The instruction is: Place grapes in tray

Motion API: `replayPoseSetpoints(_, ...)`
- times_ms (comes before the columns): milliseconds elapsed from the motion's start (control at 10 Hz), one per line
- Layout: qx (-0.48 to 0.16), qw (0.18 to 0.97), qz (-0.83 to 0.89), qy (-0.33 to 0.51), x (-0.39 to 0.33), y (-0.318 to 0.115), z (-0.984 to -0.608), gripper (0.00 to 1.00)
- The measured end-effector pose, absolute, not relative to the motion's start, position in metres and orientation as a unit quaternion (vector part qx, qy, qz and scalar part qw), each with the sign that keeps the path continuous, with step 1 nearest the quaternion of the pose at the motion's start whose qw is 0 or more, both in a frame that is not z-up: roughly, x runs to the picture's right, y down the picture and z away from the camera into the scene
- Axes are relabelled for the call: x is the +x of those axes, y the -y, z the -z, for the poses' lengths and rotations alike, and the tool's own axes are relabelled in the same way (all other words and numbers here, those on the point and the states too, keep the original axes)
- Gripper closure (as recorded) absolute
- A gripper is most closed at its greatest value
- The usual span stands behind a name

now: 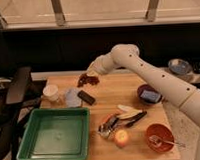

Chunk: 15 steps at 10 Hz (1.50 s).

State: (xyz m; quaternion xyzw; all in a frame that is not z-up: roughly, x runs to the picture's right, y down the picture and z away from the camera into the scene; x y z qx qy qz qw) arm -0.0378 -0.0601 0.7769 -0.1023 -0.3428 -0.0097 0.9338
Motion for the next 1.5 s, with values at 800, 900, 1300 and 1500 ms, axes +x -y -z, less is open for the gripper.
replayPoseSetpoints(800, -0.116, 0.893, 0.117, 0.419, -0.124, -0.024, -0.698, 1.00)
replayPoseSetpoints(900, -0.117, 0.884, 0.133, 0.432, -0.134, -0.039, -0.688, 1.00)
replayPoseSetpoints(1300, -0.124, 0.852, 0.179, 0.477, -0.168, -0.097, -0.650, 1.00)
replayPoseSetpoints(1500, -0.141, 0.827, 0.201, 0.506, -0.178, -0.123, -0.634, 1.00)
